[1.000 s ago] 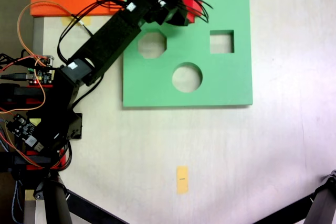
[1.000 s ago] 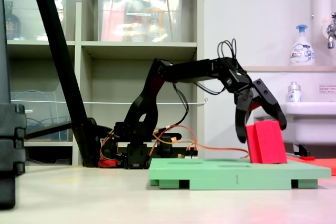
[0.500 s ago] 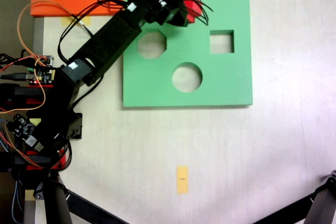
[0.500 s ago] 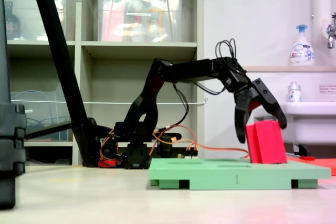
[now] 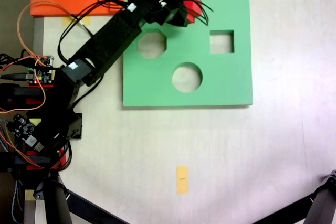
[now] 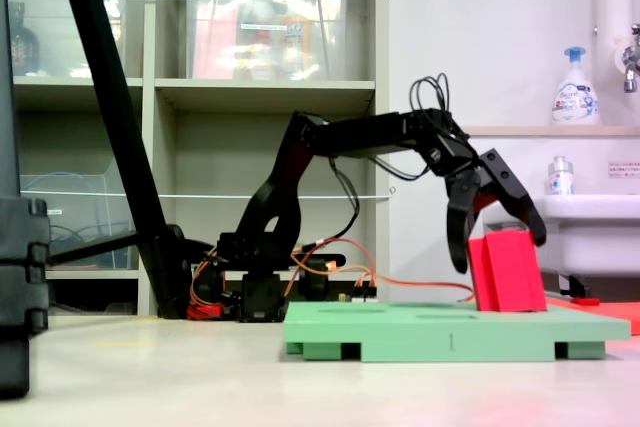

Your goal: Put the cross columnar block into the corresponding hole

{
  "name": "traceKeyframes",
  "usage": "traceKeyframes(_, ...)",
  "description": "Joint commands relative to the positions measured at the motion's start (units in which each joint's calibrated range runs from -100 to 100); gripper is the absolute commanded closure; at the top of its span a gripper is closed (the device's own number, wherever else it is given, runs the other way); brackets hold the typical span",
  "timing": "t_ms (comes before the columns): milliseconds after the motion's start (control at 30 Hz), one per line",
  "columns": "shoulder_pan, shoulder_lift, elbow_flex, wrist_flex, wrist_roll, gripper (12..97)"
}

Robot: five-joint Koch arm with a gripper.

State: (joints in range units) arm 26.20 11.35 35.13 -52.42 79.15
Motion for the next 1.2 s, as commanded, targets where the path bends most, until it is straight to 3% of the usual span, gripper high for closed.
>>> traceKeyframes(0, 0.10, -0.04, 0.76, 8.27, 5.47, 58.4)
traceKeyframes(733, -1.51, 4.85, -2.63, 9.33, -3.42, 57.9)
traceKeyframes(1167, -1.03, 6.80, -6.52, 9.33, -2.20, 57.7)
